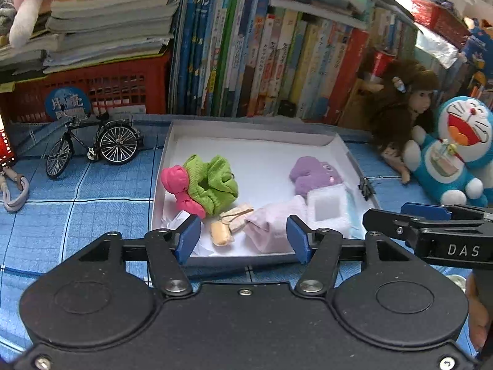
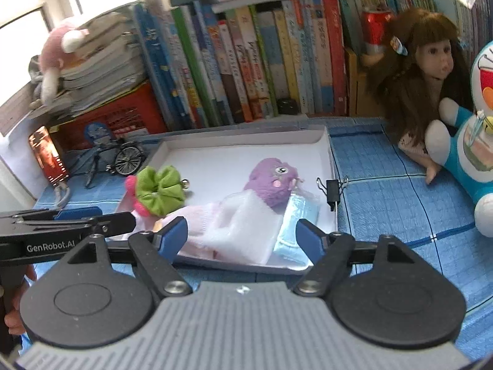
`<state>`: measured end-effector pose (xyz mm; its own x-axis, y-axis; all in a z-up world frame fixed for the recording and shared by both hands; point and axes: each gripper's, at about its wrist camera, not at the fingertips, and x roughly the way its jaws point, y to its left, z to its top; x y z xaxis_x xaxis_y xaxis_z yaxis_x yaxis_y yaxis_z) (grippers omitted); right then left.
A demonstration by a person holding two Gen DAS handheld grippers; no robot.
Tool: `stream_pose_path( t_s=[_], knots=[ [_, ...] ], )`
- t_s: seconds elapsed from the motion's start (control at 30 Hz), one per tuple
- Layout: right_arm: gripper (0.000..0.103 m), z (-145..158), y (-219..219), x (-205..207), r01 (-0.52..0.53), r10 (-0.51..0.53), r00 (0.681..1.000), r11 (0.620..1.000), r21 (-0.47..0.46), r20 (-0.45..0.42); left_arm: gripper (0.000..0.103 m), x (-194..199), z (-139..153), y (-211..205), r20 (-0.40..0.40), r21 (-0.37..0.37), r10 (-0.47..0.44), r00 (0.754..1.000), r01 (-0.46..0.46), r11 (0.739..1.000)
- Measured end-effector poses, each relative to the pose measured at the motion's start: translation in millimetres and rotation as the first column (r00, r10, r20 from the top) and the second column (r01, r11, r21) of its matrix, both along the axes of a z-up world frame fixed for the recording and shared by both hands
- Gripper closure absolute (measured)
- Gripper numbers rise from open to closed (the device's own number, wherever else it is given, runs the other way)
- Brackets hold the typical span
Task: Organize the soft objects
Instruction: 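Open the left tool on the tan item while right tool releases mask packet in tray, then move left tool to white fluffy plush while right tool approaches blue floral pouch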
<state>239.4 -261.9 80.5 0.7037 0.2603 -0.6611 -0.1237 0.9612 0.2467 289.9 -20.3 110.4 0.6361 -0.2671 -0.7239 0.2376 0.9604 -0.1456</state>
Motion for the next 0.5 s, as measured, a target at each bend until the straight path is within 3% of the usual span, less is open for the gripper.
stream_pose_path(
  t_s=[0.5],
  knots=[
    [0.014, 18, -24, -65, -0.054, 0.053, 0.994, 0.998, 0.009, 0.095, 0.035, -77, 28, 27, 0.088, -0.041, -0.059, 0.994, 0.062, 0.997]
  ],
)
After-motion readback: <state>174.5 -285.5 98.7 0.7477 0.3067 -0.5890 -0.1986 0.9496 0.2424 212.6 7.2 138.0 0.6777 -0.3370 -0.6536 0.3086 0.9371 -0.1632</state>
